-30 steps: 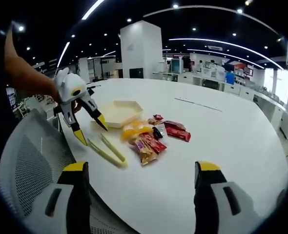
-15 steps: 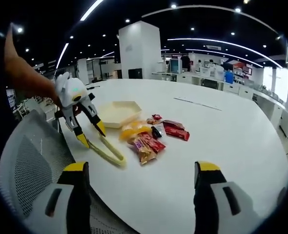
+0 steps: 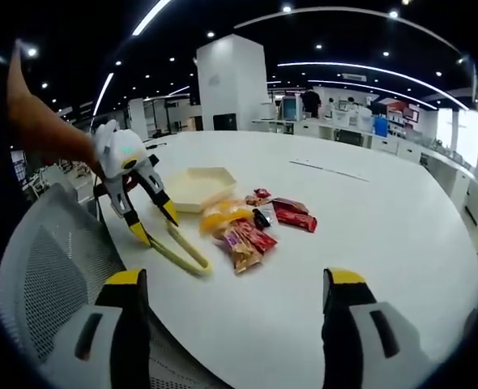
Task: Place the target food into the container with the food tongs after gripping and lifting it, then release it inside without dropping or visibly crushing the food.
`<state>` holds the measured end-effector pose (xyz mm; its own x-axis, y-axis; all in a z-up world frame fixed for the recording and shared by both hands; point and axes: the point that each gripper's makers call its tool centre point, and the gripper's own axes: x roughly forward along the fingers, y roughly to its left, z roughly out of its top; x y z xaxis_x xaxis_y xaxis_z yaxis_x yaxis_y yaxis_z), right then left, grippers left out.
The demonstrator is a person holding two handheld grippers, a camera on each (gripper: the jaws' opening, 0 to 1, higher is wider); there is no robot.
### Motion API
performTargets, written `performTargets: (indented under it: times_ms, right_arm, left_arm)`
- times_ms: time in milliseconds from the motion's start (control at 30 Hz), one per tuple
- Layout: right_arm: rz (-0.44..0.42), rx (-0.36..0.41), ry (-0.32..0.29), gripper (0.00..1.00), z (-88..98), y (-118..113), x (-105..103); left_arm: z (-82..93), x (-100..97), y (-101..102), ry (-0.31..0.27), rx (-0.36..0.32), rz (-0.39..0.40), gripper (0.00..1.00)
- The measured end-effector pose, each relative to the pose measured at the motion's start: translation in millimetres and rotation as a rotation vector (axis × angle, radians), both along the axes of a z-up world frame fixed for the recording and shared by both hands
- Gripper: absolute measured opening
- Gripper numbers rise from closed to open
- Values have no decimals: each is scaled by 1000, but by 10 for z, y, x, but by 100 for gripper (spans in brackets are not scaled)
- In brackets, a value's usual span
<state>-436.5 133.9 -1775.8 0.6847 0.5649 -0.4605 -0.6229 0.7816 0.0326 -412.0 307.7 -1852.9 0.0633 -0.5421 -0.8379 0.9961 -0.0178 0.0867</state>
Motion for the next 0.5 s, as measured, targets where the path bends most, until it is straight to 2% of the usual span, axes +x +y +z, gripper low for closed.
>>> performTargets:
  times_ms: [167, 267, 400, 500]
  right_arm:
    - [-3, 5, 4, 88, -16, 2, -1]
    - [-2, 7, 11, 88, -32, 15, -11]
    - [-2, 8, 8, 87, -32, 13, -2]
    - [-2, 6, 13, 87, -46, 5, -4]
  left_arm:
    - [-10, -11, -5, 8, 1, -12, 27]
    - [-12, -21, -7, 14, -11, 2, 17]
    - [9, 31, -12, -37, -28, 0, 7]
    - [-5, 53, -18, -45, -34, 11, 2]
